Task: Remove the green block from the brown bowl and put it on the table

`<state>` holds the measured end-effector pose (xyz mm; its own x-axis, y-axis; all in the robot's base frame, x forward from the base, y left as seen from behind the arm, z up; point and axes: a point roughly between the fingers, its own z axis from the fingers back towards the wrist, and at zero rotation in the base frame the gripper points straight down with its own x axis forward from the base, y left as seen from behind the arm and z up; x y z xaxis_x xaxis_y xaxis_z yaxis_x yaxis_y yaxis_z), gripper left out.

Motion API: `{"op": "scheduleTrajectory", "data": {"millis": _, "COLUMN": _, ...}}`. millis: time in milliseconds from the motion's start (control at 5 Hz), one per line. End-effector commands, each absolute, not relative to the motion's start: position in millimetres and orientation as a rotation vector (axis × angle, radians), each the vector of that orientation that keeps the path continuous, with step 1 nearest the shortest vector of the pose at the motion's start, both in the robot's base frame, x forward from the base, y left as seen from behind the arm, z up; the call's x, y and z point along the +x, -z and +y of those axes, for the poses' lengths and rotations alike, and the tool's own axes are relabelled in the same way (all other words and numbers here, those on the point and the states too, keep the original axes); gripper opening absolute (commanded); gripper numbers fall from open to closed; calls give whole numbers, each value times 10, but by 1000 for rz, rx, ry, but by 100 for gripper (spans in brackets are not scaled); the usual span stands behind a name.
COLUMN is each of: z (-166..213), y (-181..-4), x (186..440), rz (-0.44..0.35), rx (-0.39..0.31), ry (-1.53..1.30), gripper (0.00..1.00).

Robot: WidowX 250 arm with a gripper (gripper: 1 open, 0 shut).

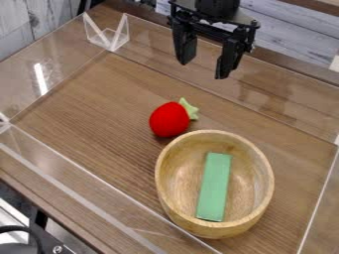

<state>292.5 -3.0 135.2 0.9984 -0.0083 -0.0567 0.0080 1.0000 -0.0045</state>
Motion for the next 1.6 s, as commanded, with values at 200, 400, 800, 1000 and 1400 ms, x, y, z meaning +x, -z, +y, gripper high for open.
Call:
{"op": "scheduleTrajectory", "data": {"millis": 200, "z": -127, "y": -1117, "x": 2497, "rz": 102, "rx": -28, "ry": -149, "gripper": 100}}
{"op": "scheduleTrajectory", "data": {"millis": 400, "z": -324, "y": -1072, "x": 2315, "rz": 77, "rx": -45, "ry": -242, "gripper": 100}}
{"op": "scheduleTrajectory", "data": {"millis": 800, "z": -574, "y": -954, "x": 2217, "rz": 33, "rx": -67, "ry": -252, "gripper": 100}}
{"op": "scheduleTrajectory", "data": {"millis": 1000, "z": -596, "y": -817, "x": 2275, "rz": 30, "rx": -68, "ry": -179, "gripper": 100}}
{"op": "scheduleTrajectory", "data": {"millis": 1400, "z": -621, "y": -841, "x": 2231, "rz": 5, "rx": -69, "ry": -276, "gripper": 100}}
